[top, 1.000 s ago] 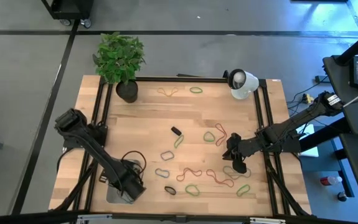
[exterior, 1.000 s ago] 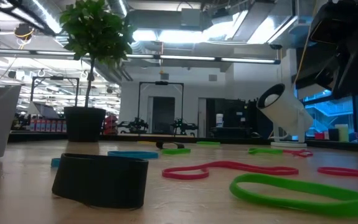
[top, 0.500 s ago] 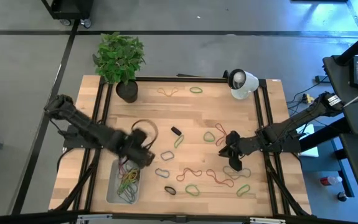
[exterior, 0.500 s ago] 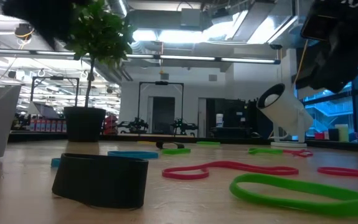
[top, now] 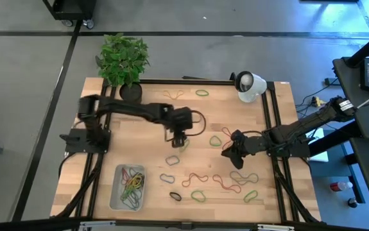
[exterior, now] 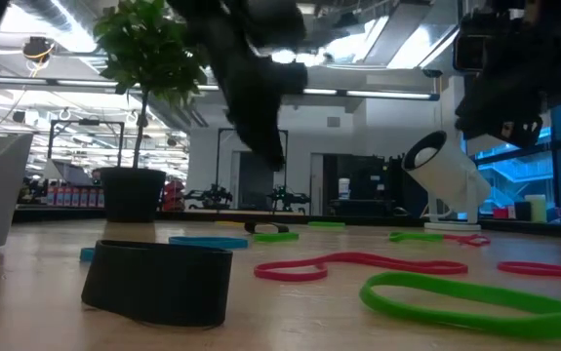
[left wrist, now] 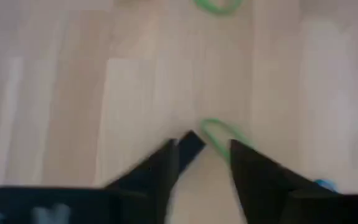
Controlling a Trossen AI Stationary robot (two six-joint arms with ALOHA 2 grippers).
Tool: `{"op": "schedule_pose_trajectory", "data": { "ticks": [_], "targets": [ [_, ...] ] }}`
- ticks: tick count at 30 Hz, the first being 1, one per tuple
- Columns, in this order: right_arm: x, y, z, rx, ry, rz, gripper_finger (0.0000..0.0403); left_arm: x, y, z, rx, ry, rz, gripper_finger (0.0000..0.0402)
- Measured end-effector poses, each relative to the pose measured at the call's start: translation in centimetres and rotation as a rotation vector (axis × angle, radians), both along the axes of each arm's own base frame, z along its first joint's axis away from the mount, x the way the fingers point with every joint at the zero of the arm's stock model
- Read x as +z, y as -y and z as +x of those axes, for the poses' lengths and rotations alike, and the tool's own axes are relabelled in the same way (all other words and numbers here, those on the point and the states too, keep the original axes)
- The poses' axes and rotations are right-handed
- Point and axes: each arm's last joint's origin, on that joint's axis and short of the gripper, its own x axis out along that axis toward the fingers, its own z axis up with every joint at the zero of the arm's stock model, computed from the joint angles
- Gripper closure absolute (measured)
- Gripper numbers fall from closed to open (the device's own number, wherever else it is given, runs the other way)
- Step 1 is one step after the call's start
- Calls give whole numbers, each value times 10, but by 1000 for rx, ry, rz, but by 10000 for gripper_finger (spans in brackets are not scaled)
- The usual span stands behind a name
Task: Pick and place rubber bands into bin
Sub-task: Put the black rubber band into the bin
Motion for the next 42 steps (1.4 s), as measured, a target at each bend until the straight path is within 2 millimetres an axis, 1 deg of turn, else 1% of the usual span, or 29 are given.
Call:
{"op": "schedule_pose_trajectory", "data": {
  "ticks": [2, 5, 8, 10, 12, 15, 20, 23, 25, 27, 31, 33, 35, 36, 38, 39, 40, 42],
  "targets": [
    [0, 0, 0, -16, -2, 18, 334, -17, -12, 11, -75, -52, 68, 256],
    [0, 0, 0, -47, -6, 55, 334, -38, -28, 24, -112, -114, 151, 252],
    [0, 0, 0, -75, -11, 91, 334, -49, -37, 30, -156, -159, 146, 252],
    [0, 0, 0, -83, -11, 99, 334, -55, -40, 32, -187, -197, 125, 253],
    [0, 0, 0, -83, -11, 99, 334, -57, -38, 30, -216, -222, 105, 254],
    [0, 0, 0, -80, -12, 95, 334, -54, -36, 31, -237, -203, 98, 254],
    [-1, 1, -1, -62, -24, 64, 334, -43, -32, 30, -223, -193, 90, 254],
    [-2, 1, -1, -45, -27, 40, 334, -41, -30, 30, -204, -190, 70, 254],
    [-2, 1, -1, -32, -25, 23, 334, -42, -26, 27, -215, -217, 56, 254],
    [-2, 1, -1, -30, -29, 18, 334, -45, -21, 26, -224, -251, 63, 254],
    [-2, 1, -2, -4, -29, -17, 334, -61, -14, 27, -223, -328, 125, 254],
    [-2, 1, -2, 16, -26, -43, 334, -65, -12, 29, -222, -345, 148, 256],
    [-2, 1, -2, 31, -24, -62, 334, -72, -9, 30, -223, -366, 145, 268],
    [-2, 1, -2, 36, -24, -67, 334, -74, -7, 30, -207, -370, 134, 282],
    [-2, 1, -2, 44, -22, -78, 334, -74, -1, 30, -164, -376, 118, 327],
    [-2, 1, -2, 49, -22, -83, 334, -73, 3, 30, -142, -375, 116, 357],
    [-2, 1, -2, 55, -22, -90, 334, -69, 7, 30, -118, -370, 116, 378],
    [-3, 1, -2, 72, -20, -109, 334, -62, 15, 29, -79, -379, 121, 391]
  ]
}}
